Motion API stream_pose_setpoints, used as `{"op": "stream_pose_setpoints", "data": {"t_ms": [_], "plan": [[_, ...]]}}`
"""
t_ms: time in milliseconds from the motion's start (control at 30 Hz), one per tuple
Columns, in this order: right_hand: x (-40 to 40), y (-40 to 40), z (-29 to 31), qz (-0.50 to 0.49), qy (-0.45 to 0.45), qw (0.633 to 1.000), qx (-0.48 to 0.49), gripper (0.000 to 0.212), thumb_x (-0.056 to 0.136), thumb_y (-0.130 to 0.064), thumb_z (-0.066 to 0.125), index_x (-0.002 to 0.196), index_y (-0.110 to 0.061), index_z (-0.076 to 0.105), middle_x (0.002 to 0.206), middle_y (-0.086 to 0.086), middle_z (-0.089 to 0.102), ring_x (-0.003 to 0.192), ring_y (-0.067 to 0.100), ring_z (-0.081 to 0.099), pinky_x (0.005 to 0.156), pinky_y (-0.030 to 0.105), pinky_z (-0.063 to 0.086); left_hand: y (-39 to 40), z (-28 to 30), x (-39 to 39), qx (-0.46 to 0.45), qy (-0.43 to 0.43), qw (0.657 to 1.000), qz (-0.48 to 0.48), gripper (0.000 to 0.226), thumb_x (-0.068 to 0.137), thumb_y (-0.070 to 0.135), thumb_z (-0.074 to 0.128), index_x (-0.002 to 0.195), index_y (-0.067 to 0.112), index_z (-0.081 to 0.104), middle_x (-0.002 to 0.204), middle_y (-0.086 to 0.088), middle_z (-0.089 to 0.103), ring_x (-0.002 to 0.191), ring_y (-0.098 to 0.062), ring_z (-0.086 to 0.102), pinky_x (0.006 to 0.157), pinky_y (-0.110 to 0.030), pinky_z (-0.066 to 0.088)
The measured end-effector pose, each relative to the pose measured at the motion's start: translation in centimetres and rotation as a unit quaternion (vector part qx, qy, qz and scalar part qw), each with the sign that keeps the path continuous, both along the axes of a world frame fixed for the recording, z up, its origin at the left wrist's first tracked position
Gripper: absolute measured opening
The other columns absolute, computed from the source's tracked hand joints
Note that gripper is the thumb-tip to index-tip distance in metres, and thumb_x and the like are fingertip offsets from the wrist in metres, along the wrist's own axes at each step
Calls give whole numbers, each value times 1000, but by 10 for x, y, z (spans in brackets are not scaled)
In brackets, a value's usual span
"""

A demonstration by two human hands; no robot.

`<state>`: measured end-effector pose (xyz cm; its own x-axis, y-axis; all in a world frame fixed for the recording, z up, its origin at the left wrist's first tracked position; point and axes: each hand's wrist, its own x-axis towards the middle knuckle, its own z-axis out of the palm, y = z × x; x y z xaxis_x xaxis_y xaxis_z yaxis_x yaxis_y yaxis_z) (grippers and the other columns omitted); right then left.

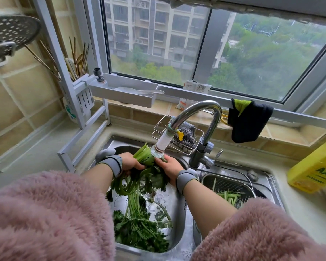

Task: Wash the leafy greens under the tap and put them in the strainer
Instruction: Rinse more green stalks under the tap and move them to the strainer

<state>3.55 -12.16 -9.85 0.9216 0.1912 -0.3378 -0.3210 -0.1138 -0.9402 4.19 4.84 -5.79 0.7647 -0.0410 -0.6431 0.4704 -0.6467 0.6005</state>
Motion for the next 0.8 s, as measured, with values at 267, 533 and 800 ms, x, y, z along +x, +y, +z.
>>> {"op": "stream_pose_setpoints", "data": {"t_ms": [267, 533, 800], "plan": [[8, 7, -4, -11, -5, 992, -122, 30, 97, -24, 46, 113, -2, 59, 113, 13, 64, 99, 24, 59, 96, 39, 46, -4, 3, -1, -50, -14, 998, 28, 29, 82, 25, 71, 100, 4, 63, 71, -8, 61, 50, -17, 50, 55, -28, 49], [4, 3, -5, -21, -17, 997, -69, 26, 96, -17, 49, 112, 0, 61, 98, 11, 64, 82, 17, 58, 81, 32, 50, -2, -1, 6, -80, -44, 990, 103, 25, 85, 18, 66, 101, 0, 60, 75, -15, 60, 59, -23, 50, 74, -38, 52], [-4, -19, -16, -5, 51, 997, 54, 12, 91, 5, 52, 97, -3, 58, 73, 11, 58, 49, 8, 59, 45, 22, 51, 14, 3, 16, -53, -82, 989, 115, 20, 85, 20, 67, 89, 3, 58, 76, -12, 57, 52, -20, 42, 52, -25, 35]]}}
